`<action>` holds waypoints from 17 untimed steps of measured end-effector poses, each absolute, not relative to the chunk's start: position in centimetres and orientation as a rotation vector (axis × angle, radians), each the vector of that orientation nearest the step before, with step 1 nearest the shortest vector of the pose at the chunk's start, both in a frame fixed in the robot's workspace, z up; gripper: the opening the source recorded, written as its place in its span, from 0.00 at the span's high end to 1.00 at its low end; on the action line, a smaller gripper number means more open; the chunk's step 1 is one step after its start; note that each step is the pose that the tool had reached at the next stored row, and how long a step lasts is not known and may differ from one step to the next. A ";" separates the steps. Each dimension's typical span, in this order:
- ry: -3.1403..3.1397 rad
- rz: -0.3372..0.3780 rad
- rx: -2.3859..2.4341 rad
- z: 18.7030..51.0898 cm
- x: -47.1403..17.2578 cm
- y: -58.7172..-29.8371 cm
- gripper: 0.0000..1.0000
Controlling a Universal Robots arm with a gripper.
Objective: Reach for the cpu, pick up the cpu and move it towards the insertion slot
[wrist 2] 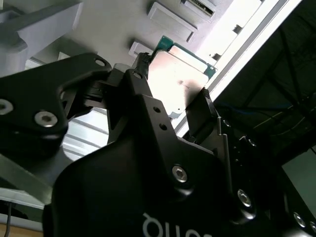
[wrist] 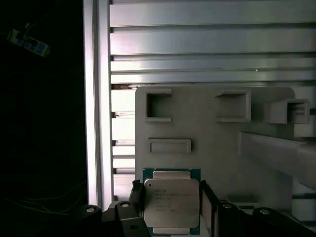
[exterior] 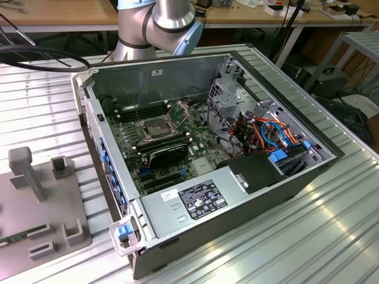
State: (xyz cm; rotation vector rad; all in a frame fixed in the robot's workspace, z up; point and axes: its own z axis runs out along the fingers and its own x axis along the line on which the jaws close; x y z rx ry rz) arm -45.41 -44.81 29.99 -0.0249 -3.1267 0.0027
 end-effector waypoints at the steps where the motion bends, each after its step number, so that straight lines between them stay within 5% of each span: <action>1: -3.127 0.003 -0.025 30.2 -45.4 -44.8 0.45; 17: -3.127 0.003 -0.025 33.9 -45.4 -44.8 0.45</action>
